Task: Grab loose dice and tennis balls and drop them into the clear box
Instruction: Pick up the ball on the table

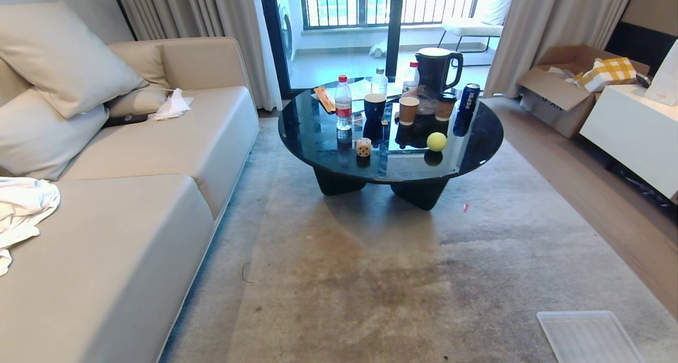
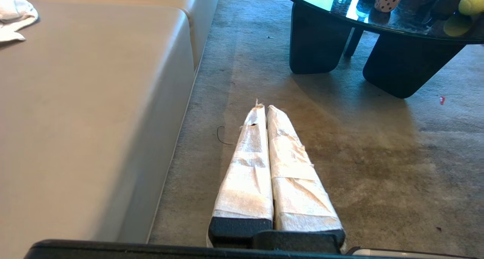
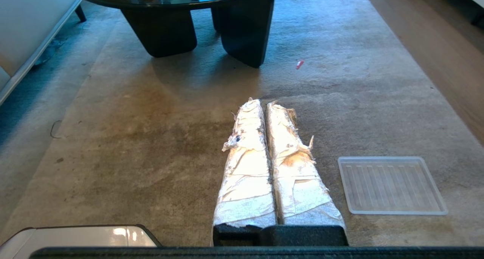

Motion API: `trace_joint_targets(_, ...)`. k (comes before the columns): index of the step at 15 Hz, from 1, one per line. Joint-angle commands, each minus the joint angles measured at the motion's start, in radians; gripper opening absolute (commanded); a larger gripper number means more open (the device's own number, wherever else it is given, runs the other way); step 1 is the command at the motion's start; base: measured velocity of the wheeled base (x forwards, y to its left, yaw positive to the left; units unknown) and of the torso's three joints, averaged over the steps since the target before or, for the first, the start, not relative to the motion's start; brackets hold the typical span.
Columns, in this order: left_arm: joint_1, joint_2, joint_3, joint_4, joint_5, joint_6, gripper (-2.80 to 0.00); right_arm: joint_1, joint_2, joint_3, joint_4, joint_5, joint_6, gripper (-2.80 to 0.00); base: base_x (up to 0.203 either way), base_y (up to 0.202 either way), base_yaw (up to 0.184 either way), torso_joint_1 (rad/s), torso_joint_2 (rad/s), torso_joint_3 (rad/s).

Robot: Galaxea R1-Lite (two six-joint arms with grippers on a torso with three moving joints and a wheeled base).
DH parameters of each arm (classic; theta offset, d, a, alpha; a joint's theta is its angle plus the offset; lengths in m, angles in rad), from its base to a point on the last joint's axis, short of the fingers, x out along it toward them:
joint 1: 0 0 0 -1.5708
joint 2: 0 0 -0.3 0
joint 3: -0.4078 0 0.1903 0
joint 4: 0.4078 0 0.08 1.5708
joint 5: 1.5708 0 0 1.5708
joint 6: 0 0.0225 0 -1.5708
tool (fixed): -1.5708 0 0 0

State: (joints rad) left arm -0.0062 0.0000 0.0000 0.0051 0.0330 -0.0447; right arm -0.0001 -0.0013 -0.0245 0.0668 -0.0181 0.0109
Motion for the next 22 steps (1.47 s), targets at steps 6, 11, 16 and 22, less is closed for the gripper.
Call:
trace_joint_targets(6,0.0,0.0,0.0,-0.001,0.001,-0.001,-2.8,0.0,0.0,0.0,0.001,0.0,0.0,-2.8,0.139,0.0,0.0,0.003,0.01,0.001)
trace_joint_targets(11,0.0,0.0,0.0,-0.001,0.001,-0.004,-2.8,0.0,0.0,0.0,0.001,0.0,0.001,-2.8,0.183,0.0,-0.001,0.003,0.0,0.001)
trace_joint_targets(16,0.0,0.0,0.0,-0.002,-0.001,0.005,-2.8,0.0,0.0,0.0,0.001,0.0,0.0,-2.8,0.183,0.0,0.0,0.004,0.01,0.001)
trace_joint_targets(22,0.0,0.0,0.0,-0.001,-0.001,-0.003,-2.8,0.0,0.0,0.0,0.001,0.001,0.0,-2.8,0.184,0.0,-0.001,0.003,0.0,0.0)
